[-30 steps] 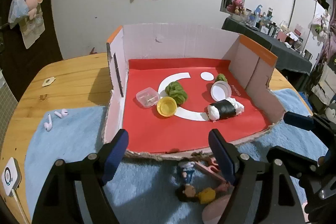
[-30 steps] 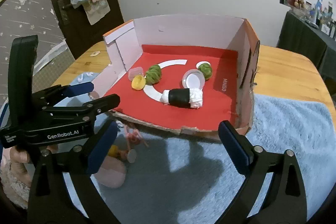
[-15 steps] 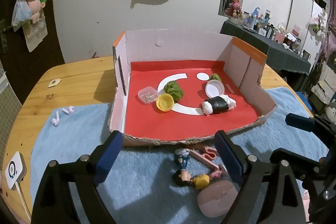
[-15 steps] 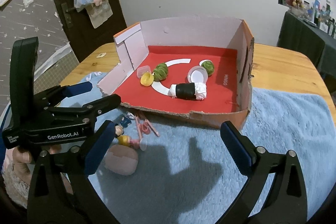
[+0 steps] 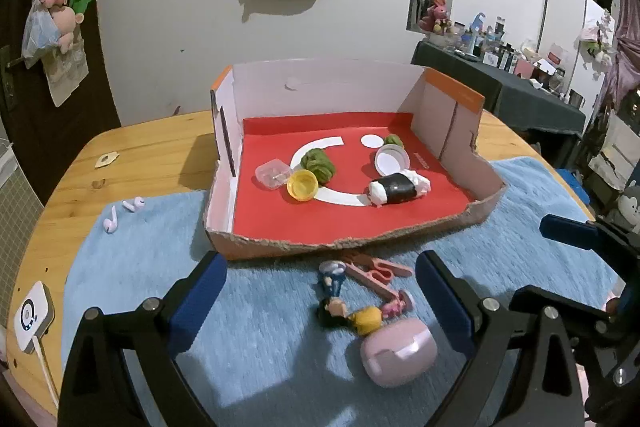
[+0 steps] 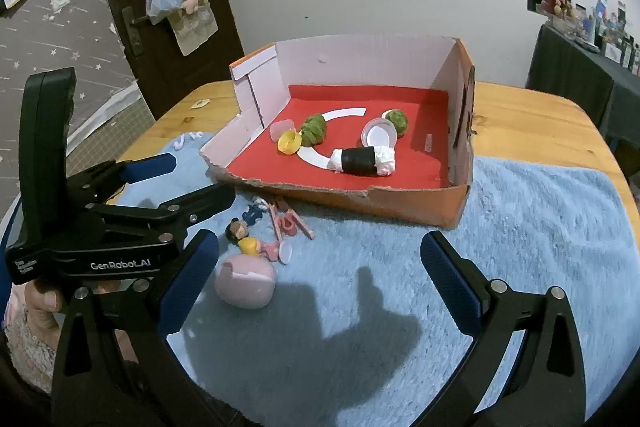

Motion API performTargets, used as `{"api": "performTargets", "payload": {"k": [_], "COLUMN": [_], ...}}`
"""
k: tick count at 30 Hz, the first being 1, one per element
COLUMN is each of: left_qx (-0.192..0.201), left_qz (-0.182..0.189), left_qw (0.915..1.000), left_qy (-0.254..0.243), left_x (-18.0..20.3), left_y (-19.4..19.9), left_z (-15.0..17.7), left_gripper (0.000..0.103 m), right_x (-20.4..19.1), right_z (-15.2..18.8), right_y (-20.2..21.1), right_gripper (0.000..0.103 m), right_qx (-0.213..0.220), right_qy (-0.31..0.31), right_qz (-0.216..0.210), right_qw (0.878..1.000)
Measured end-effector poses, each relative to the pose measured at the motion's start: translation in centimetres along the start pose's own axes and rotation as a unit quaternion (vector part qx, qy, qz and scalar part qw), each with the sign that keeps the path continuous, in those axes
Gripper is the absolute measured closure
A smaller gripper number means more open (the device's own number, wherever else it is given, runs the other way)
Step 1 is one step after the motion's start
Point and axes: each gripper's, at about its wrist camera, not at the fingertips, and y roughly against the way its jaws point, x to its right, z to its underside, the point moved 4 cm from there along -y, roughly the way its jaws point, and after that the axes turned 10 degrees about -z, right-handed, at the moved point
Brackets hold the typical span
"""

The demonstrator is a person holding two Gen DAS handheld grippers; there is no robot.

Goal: Organize objects
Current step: 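Withdraw both grippers from the box toward the items on the towel, then grasp the figurine doll with the left gripper while the right grasps the pink case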

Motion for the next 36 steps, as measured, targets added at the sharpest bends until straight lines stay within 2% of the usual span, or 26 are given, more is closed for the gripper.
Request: {"api": "performTargets", "payload": {"k": [5, 18, 20, 22, 24, 27, 30, 33, 36], "left_qx": [0.003, -0.014, -0.017, -0.023, -0.028, -0.035, -0.042, -0.051, -0.060], "left_qz": [-0.001, 0.002, 0.003, 0.005, 0.008, 0.011, 0.014, 0.019, 0.025], "left_qw": [1.0000, 0.9999, 0.9998, 0.9997, 0.9995, 0.9993, 0.9989, 0.9984, 0.9978], "left_qy": [-0.004, -0.008, -0.007, -0.007, -0.007, -0.009, -0.013, -0.013, -0.014], "left_x": [-0.1, -0.4, -0.6, -0.8, -0.9, -0.8, -0.6, -0.5, -0.4], "left_y": [0.6, 0.1, -0.2, -0.5, -0.9, -1.4, -2.0, -2.8, -3.6], "left_z": [0.6, 2.5, 2.7, 2.8, 2.8, 2.9, 3.0, 3.0, 2.9], "left_gripper": [0.003, 0.003, 0.005, 0.013, 0.017, 0.019, 0.027, 0.030, 0.035], "right_x": [-0.4, -0.7, -1.0, -1.5, -2.1, -3.0, -3.6, -4.1, -4.5], "right_z": [0.7, 2.6, 2.9, 3.3, 3.7, 4.2, 4.5, 4.6, 4.7], "right_y": [0.4, -0.1, -0.4, -0.9, -1.5, -2.4, -3.4, -4.3, -5.2], "right_gripper": [0.000, 0.000, 0.000, 0.000, 0.000, 0.000, 0.000, 0.001, 0.009], "right_qx": [0.001, -0.019, -0.024, -0.031, -0.039, -0.048, -0.052, -0.057, -0.062], "right_qy": [-0.004, 0.008, 0.014, 0.024, 0.033, 0.043, 0.046, 0.051, 0.054], "right_qz": [-0.002, 0.011, 0.011, 0.011, 0.008, 0.000, -0.007, -0.006, -0.008], "right_qw": [1.000, 1.000, 1.000, 0.999, 0.999, 0.998, 0.998, 0.997, 0.997]}}
